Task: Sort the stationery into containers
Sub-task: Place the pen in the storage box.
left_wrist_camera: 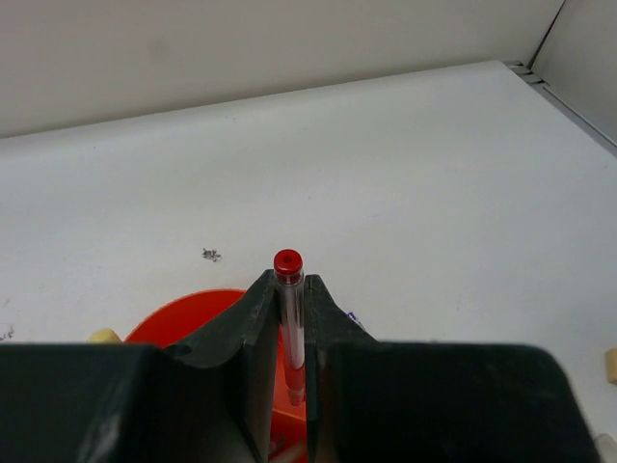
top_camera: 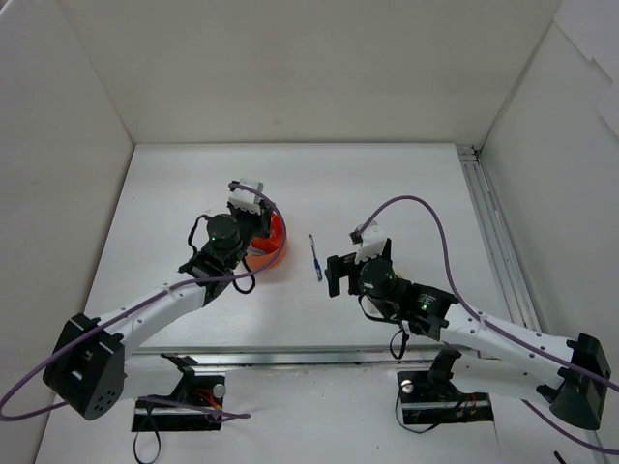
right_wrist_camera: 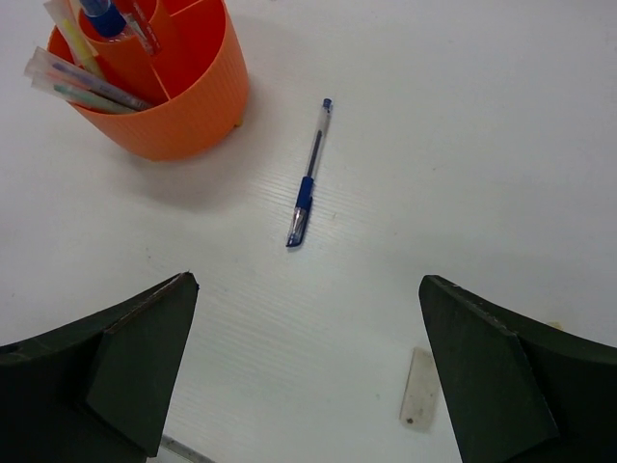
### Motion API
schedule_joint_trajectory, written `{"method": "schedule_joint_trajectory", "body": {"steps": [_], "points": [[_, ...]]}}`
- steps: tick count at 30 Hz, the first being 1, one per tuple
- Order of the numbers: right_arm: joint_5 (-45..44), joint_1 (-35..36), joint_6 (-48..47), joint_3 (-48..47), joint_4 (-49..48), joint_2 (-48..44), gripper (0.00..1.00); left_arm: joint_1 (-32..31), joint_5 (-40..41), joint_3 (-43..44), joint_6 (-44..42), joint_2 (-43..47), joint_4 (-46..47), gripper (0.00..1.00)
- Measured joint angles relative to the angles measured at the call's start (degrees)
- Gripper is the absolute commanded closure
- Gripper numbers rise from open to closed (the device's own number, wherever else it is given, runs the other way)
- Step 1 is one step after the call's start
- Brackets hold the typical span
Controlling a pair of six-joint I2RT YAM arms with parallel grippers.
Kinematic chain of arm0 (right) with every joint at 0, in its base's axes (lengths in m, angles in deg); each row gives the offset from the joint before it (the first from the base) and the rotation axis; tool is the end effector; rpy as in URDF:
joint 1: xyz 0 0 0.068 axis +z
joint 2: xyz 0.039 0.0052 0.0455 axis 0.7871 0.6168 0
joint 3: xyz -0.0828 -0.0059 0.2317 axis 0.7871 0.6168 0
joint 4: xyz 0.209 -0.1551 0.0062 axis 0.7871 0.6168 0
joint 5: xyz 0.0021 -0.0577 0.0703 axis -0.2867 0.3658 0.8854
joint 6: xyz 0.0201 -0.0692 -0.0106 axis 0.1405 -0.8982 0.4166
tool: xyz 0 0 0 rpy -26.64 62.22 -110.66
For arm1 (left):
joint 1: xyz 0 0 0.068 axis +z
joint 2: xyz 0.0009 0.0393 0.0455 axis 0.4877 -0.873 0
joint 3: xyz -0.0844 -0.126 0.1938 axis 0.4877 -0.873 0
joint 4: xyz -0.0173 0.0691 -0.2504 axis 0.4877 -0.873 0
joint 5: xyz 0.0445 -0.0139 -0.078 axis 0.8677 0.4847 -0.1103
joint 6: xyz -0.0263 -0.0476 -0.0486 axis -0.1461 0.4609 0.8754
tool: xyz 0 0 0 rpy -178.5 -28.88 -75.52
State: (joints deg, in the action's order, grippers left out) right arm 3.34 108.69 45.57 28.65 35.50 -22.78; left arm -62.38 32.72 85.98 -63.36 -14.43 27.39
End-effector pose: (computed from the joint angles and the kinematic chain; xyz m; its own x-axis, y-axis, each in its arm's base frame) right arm 0.1644 0.2078 0.2590 -0.3070 0.0832 -0.9481 -0.4885 0.8411 0.2320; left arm 0.2662 -0.1686 0.2793 -0.0522 -0.1875 -0.9809 0.4795 0.8569 -0.1893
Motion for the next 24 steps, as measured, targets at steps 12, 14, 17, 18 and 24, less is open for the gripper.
{"method": "schedule_joint_trajectory", "body": {"steps": [12,14,17,18,24], "points": [[-3.2,0.0,0.5,0.6,2.3,2.5,0.02,1.1,-6.1,2.0,-4.8,-11.4,8.8,1.00],[-3.2,0.0,0.3,0.6,2.3,3.0,0.02,1.1,-6.5,2.0,-4.9,-11.3,9.3,1.00],[-3.3,0.0,0.3,0.5,2.3,3.0,0.02,1.1,-6.5,2.0,-5.6,-10.6,10.1,1.00],[-3.4,0.0,0.3,0.5,2.3,3.0,0.02,1.1,-6.4,2.0,-5.9,-10.5,10.2,1.00],[-3.6,0.0,0.2,0.5,2.4,3.3,0.02,1.1,-6.1,2.0,-6.0,-10.4,10.1,1.00]]}}
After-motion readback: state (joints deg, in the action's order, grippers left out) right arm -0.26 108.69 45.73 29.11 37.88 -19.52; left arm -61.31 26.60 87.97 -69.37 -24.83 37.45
